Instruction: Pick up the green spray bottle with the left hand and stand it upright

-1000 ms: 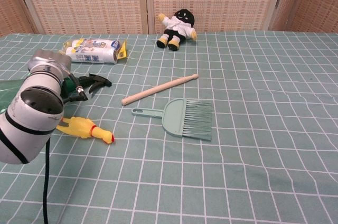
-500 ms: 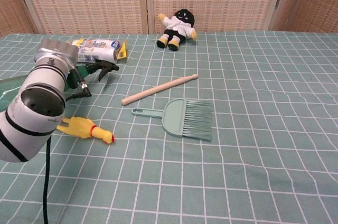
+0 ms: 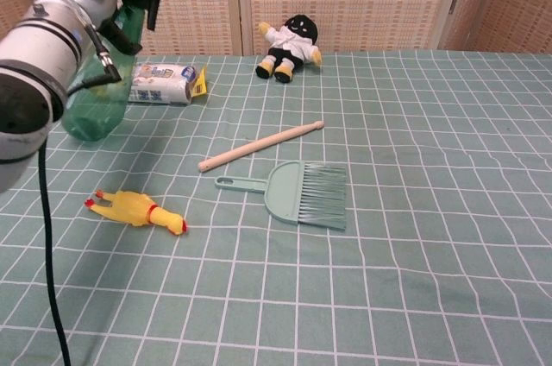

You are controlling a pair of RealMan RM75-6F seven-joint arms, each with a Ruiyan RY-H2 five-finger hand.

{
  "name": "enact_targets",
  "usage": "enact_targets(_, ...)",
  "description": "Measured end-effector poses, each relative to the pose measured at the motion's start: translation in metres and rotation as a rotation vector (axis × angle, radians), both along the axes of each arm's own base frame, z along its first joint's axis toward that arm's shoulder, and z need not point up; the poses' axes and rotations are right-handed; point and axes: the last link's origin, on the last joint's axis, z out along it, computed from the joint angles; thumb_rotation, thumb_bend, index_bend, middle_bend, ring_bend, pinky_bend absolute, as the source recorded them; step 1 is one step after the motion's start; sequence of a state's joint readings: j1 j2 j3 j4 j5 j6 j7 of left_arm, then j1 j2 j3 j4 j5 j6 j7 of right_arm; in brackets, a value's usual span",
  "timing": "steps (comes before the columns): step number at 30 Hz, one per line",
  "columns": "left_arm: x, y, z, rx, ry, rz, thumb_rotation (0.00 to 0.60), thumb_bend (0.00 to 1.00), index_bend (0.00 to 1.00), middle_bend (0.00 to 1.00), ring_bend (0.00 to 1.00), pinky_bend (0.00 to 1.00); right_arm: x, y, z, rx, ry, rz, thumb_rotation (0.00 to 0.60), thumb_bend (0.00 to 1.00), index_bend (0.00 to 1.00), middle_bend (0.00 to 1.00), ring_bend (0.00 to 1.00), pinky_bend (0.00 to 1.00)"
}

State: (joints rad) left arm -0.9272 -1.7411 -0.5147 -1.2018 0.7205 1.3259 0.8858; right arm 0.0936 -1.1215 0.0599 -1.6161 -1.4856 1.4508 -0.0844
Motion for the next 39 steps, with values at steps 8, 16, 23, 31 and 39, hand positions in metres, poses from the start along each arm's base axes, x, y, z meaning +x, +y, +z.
enact_targets(8,-0.017,-0.008,0.044,0.078,-0.241,-0.046,0.6,0.29,0.39,0.58,0.41,0.32,0.0,0.0,-0.001,-0.015,0.003,0.003,0.6,0.0,0.24,0.09,0.03,0.04)
enact_targets(16,-0.03,-0.024,0.06,0.094,-0.483,-0.058,0.6,0.29,0.39,0.58,0.41,0.32,0.001,0.0,-0.001,-0.02,0.005,0.003,0.6,0.0,0.24,0.09,0.03,0.04)
enact_targets(23,-0.041,-0.028,0.052,0.081,-0.554,-0.055,0.6,0.29,0.38,0.58,0.41,0.32,0.0,0.0,-0.001,-0.029,0.009,0.014,0.6,0.0,0.25,0.09,0.03,0.04)
enact_targets(31,-0.056,-0.03,0.028,0.045,-0.523,-0.045,0.6,0.28,0.38,0.58,0.41,0.31,0.0,0.001,-0.001,-0.036,-0.002,0.017,0.6,0.0,0.2,0.09,0.03,0.04)
enact_targets(39,-0.059,-0.03,0.02,0.031,-0.563,-0.023,0.6,0.27,0.32,0.52,0.39,0.29,0.0,0.0,-0.001,-0.035,-0.001,0.016,0.6,0.0,0.19,0.09,0.03,0.04)
